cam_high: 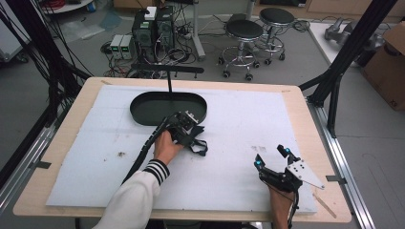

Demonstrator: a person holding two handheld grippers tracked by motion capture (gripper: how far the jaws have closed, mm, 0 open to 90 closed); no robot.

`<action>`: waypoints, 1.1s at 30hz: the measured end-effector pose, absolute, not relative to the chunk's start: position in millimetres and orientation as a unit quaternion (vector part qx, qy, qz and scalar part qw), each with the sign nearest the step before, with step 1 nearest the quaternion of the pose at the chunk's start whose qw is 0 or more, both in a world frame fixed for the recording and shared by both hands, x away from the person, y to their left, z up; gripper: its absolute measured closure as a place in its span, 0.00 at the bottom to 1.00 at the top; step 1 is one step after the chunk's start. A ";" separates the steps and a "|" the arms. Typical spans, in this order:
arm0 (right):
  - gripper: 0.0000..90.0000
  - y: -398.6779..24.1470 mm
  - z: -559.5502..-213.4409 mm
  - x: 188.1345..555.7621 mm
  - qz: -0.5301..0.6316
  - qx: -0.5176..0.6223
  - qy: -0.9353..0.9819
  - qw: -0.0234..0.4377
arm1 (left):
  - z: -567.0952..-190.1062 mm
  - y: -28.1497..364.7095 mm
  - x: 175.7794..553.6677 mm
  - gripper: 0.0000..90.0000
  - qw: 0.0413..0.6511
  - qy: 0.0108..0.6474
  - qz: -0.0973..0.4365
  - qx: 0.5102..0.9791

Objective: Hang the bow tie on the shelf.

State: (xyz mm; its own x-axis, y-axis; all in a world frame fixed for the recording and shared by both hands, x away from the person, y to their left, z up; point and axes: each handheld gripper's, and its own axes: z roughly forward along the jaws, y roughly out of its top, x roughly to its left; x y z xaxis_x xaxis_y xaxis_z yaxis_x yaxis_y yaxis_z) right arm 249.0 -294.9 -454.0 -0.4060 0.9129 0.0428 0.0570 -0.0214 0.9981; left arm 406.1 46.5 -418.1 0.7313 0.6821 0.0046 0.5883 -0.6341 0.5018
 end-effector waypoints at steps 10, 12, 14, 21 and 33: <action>0.13 -294.6 -454.0 248.7 0.589 0.407 0.597 0.362 | -418.0 47.7 406.2 0.81 0.260 0.372 0.083 0.887; 0.13 -294.6 -454.0 248.6 0.589 0.407 0.597 0.361 | -417.2 48.5 406.4 0.82 0.264 0.375 0.080 0.885; 0.13 -294.6 -454.0 248.6 0.589 0.407 0.597 0.361 | -415.8 49.0 406.1 0.82 0.271 0.376 0.080 0.883; 0.13 -294.5 -454.0 248.7 0.589 0.407 0.597 0.362 | -407.0 53.3 404.1 0.83 0.299 0.374 0.088 0.873; 0.13 -294.3 -454.0 248.7 0.589 0.405 0.598 0.363 | -392.3 65.6 395.6 0.83 0.378 0.369 0.131 0.839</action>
